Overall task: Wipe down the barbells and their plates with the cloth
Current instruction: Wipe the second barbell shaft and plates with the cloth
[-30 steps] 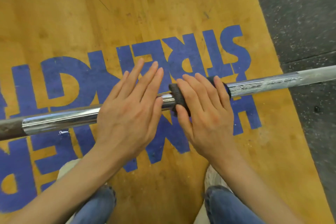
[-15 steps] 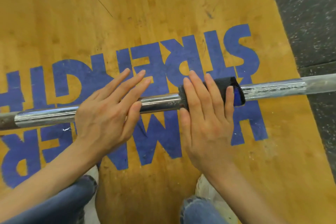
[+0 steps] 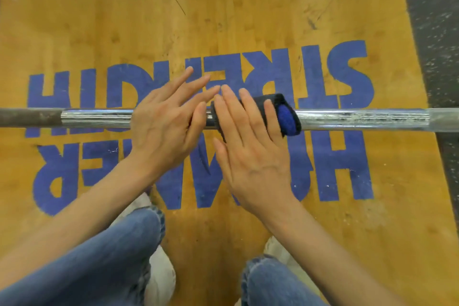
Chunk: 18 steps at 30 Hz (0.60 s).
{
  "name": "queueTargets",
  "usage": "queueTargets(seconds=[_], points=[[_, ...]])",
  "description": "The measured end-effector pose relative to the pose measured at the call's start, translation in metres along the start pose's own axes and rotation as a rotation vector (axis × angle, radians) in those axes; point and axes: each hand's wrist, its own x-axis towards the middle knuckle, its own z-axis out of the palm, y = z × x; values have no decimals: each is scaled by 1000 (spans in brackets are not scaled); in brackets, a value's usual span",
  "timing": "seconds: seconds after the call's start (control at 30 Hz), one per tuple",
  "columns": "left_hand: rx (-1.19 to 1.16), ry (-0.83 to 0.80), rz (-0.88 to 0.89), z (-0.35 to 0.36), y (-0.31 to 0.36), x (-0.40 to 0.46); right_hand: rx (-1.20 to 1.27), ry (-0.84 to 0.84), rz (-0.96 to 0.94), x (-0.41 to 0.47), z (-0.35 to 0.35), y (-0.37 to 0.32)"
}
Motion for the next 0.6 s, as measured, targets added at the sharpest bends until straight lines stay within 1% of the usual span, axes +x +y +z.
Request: queueTargets(seconds=[0.03, 0.07, 0.13, 0.2, 0.23, 0.3, 0.37, 0.4, 0.5, 0.57, 0.6], points=[[20, -1, 1, 0, 0, 0, -23, -4, -15, -2, -4, 10], [35, -2, 2, -1, 1, 0, -56, -1, 10, -7, -7, 22], [44, 7, -6, 2, 4, 1, -100, -1, 124, -20, -15, 38], [30, 30, -42, 4, 6, 3, -102, 27, 187, -15, -14, 24], [19, 41, -59, 4, 7, 4, -89, 37, 171, -8, -8, 10], [8, 55, -66, 5, 6, 4, -49, 24, 69, 4, 4, -11], [10, 48, -58, 4, 5, 5, -56, 5, -8, 6, 1, 0], [7, 43, -63, 4, 4, 6, -66, -3, 6, 2, -4, 14], [-9, 38, -79, 4, 6, 9, -115, 14, 197, -16, -20, 45], [-16, 35, -86, 5, 6, 12, -109, 52, 285, -7, -17, 34], [-24, 31, -94, 4, 4, 13, -90, 67, 289, 1, -10, 22]])
